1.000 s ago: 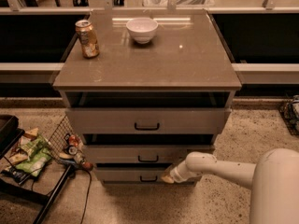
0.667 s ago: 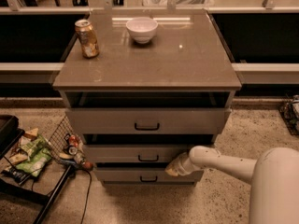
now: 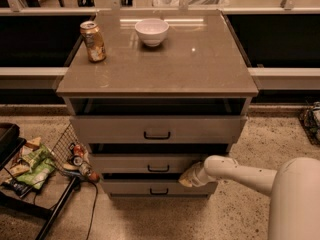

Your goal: Close middle drawer

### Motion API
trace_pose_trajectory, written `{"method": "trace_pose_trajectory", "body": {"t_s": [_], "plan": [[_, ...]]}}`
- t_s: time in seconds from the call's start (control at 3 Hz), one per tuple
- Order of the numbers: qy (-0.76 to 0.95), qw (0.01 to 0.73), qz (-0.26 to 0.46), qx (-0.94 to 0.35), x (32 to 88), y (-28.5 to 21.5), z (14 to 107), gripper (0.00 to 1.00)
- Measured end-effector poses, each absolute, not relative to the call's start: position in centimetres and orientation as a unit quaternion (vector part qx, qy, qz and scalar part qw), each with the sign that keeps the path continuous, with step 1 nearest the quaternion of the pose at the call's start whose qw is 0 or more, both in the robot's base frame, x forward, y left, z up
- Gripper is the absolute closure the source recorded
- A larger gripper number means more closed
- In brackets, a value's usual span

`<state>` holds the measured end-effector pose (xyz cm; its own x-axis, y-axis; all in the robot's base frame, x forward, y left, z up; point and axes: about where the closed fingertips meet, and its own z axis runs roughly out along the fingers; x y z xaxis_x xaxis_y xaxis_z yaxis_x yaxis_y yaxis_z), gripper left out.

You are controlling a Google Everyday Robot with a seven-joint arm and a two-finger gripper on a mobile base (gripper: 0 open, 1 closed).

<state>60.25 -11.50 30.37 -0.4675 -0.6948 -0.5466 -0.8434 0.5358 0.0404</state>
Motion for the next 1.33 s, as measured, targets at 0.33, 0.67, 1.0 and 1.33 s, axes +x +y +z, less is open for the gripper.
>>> {"method": "trace_pose_trajectory", "body": {"t_s": [0.33, 0.67, 1.0, 1.33], "plan": [[0.843, 0.233, 0.15, -0.461, 59.1, -11.4, 31.0, 1.0], [0.844, 0.181, 0.13, -0.488, 55.0, -10.8, 34.9, 1.0], [0.836, 0.096, 0.13, -0.525, 47.7, -10.0, 38.5, 1.0], [0.839, 0.024, 0.117, -0.531, 40.1, -11.4, 41.8, 1.0]]}}
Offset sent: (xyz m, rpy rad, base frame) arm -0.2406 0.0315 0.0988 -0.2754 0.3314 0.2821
